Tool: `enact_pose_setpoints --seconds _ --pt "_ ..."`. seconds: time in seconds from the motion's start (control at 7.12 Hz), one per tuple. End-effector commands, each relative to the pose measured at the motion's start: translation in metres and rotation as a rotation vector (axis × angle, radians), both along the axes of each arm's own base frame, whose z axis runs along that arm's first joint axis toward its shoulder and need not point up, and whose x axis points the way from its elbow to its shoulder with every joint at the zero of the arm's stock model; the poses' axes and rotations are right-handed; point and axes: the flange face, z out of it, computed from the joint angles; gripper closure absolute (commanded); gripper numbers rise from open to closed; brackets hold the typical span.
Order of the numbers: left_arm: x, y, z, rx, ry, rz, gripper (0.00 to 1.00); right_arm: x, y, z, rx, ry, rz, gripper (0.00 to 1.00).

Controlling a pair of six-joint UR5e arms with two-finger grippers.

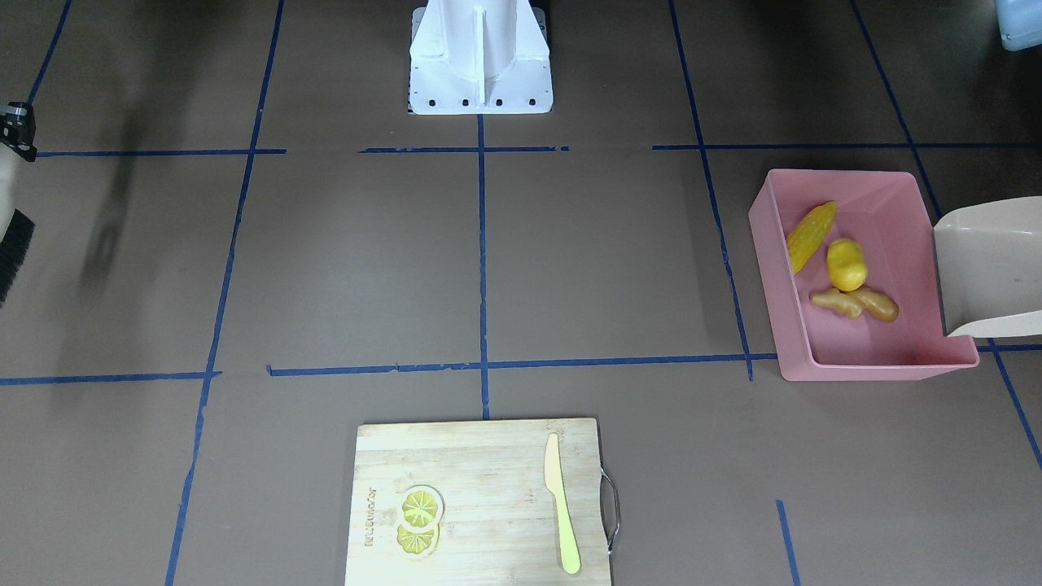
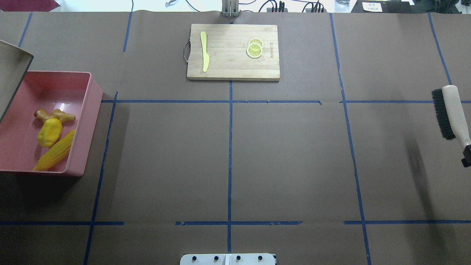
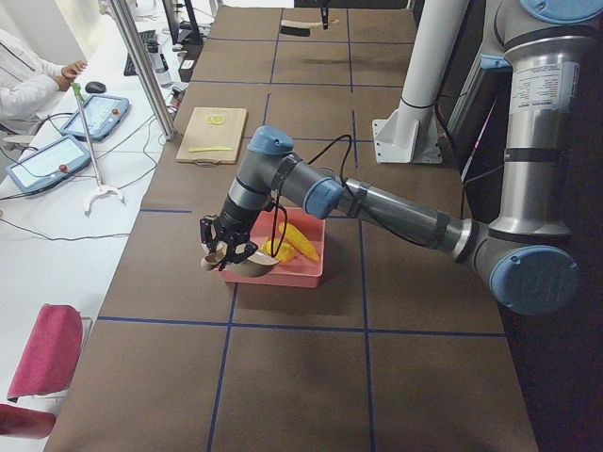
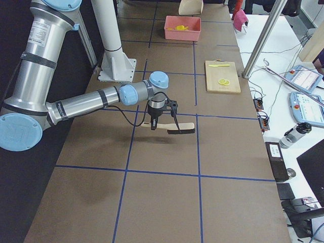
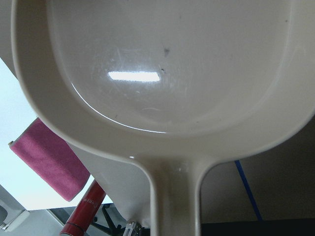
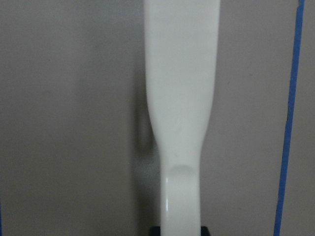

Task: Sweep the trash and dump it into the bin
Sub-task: 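Tilt the dustpan over the pink bin with the left gripper to dump the vegetables, then carry the empty dustpan back and lower it onto the table with the left gripper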

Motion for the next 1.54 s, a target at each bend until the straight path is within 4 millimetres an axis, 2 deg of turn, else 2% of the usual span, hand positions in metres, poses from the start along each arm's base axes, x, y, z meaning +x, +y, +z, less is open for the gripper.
enact_pose_setpoints --seconds 0.0,0.14,0.28,0.42,0.56,0.7,0.84,0.98,1.12,1.26,1.4 --pt "0.022 0.012 -0.054 -0.137 0.330 -0.082 1.00 0.000 0.000 0.000 -0.002 0.000 0.004 0.97" --pt "0.025 0.007 -0.076 -0.158 0.397 -0.151 1.00 0.000 0.000 0.000 -0.004 0.000 0.004 0.97" --pt "0.077 0.000 -0.105 -0.219 0.473 -0.130 1.00 -0.001 -0.001 0.002 -0.005 0.001 0.004 0.97" --pt "0.147 0.001 -0.123 -0.315 0.474 -0.081 1.00 -0.001 -0.002 0.001 0.009 -0.007 0.005 0.96" --pt "0.195 0.002 -0.147 -0.364 0.443 -0.020 1.00 -0.001 -0.002 0.003 0.009 -0.006 0.004 0.96" --pt "0.221 0.005 -0.155 -0.418 0.432 -0.018 1.00 -0.004 -0.006 0.009 0.003 -0.001 0.003 0.96" --pt "0.284 0.026 -0.167 -0.440 0.397 0.043 1.00 -0.005 -0.008 0.011 0.011 -0.004 0.002 0.96" --pt "0.343 0.050 -0.179 -0.443 0.354 0.030 0.99 -0.006 -0.011 0.021 0.023 -0.011 0.003 0.96" --pt "0.371 0.064 -0.178 -0.473 0.345 0.023 0.99 -0.008 -0.014 0.036 0.041 -0.021 0.003 0.96" --pt "0.393 0.061 -0.182 -0.480 0.342 0.040 0.98 -0.010 -0.017 0.049 0.051 -0.028 0.003 0.96" --pt "0.416 0.070 -0.191 -0.503 0.352 0.007 0.98 -0.013 -0.023 0.041 0.070 -0.042 0.002 0.97"
